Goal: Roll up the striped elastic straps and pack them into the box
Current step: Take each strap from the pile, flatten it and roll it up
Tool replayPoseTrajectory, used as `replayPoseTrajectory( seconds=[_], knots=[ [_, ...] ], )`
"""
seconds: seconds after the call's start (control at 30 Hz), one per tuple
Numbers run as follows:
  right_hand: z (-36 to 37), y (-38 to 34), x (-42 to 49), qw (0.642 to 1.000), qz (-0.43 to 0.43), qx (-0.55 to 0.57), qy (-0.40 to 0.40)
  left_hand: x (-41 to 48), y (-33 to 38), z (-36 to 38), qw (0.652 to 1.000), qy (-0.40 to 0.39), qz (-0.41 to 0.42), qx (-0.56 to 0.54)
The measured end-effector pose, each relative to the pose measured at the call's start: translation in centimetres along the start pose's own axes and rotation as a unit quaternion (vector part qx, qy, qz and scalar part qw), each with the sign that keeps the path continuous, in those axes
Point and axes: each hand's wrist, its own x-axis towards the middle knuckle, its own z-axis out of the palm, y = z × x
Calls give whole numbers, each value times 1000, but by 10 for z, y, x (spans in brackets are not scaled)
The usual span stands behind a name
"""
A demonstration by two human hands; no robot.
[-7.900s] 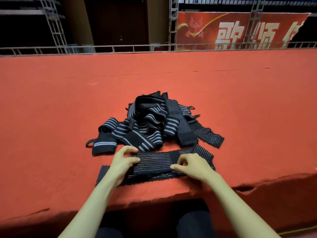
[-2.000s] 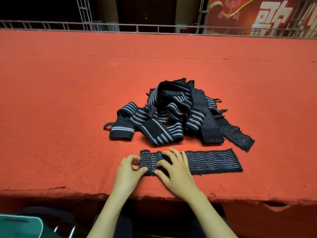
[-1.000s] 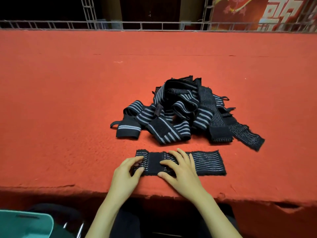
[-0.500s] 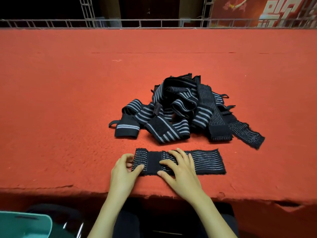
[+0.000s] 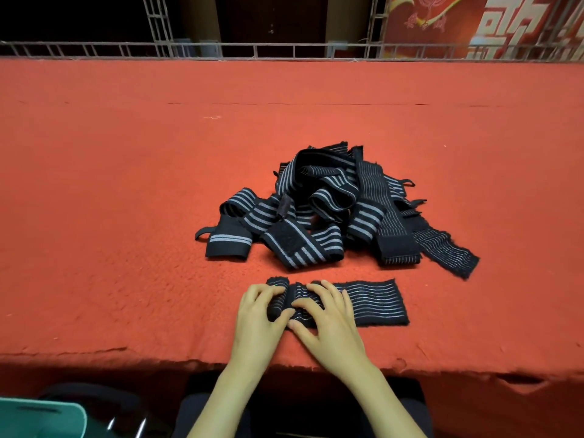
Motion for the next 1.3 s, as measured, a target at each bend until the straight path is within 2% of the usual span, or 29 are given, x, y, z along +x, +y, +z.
replayPoseTrajectory(
  seconds=[0.13,0.2,0.27,0.37,0.47,0.57,0.67,0.83,1.0,1.17,1.3],
  knots=[
    [0,7,-1,1000,-21,1,11,4,3,-11,994,-66,-30,-83],
    [-7,12,-2,999,-32,6,-17,7,0,-18,988,-101,-45,-107],
    [-17,19,0,998,-32,12,-62,11,-5,-22,978,-111,-95,-149],
    [-29,34,2,996,-27,-5,-81,12,-7,-17,976,-87,-144,-140],
    [-30,42,-1,999,9,-2,-42,10,-1,-8,976,-75,-156,-129],
    [-25,39,-2,999,46,-2,11,10,2,1,986,-44,-133,-87],
    [-22,38,-3,998,61,-24,19,10,7,5,992,-34,-112,-43],
    [-20,40,-4,997,45,-50,25,8,11,3,988,-6,-118,-98],
    [-19,28,0,999,7,-47,-19,4,4,-17,978,46,-151,-138],
    [-17,16,8,998,-23,-26,-57,0,-9,-28,988,128,-85,4],
    [-16,19,8,999,-10,-17,-48,-2,-13,-7,989,114,39,83]
  ],
)
